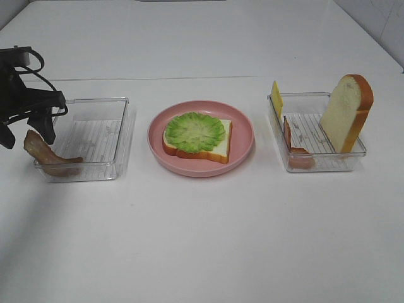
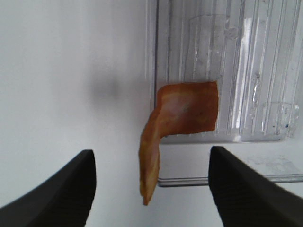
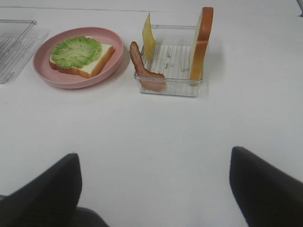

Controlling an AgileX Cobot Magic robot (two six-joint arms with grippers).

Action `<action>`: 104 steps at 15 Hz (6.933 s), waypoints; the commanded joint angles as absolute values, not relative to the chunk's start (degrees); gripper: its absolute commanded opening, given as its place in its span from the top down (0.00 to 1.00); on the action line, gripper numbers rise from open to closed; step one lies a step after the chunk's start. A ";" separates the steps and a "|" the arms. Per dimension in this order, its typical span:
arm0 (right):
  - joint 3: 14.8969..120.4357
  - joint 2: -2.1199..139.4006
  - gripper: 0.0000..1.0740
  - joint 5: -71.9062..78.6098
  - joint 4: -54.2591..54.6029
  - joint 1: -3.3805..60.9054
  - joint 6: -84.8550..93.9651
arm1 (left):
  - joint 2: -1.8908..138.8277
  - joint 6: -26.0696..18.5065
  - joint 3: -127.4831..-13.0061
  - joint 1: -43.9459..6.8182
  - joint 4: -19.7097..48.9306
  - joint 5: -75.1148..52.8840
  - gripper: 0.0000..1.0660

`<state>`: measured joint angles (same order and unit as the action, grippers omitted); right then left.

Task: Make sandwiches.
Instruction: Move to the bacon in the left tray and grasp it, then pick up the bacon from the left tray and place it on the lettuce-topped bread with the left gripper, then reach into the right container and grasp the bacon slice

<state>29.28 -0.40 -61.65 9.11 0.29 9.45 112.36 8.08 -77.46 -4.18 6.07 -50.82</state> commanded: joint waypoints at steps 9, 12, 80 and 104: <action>29.05 -1.03 0.25 -61.13 9.51 0.00 9.34 | 112.47 9.34 -77.46 -6.13 6.59 -49.85 0.56; 29.05 -1.03 0.25 -61.13 9.51 0.00 9.34 | 112.47 9.34 -77.46 -6.13 6.59 -49.85 0.65; 29.05 -1.03 0.25 -61.08 10.60 0.00 9.34 | 129.66 -18.33 -96.83 -17.93 50.99 -45.38 1.00; 29.05 -1.03 0.25 -61.08 10.60 0.00 9.34 | 112.30 -5.79 -96.83 -17.93 18.56 -47.04 0.27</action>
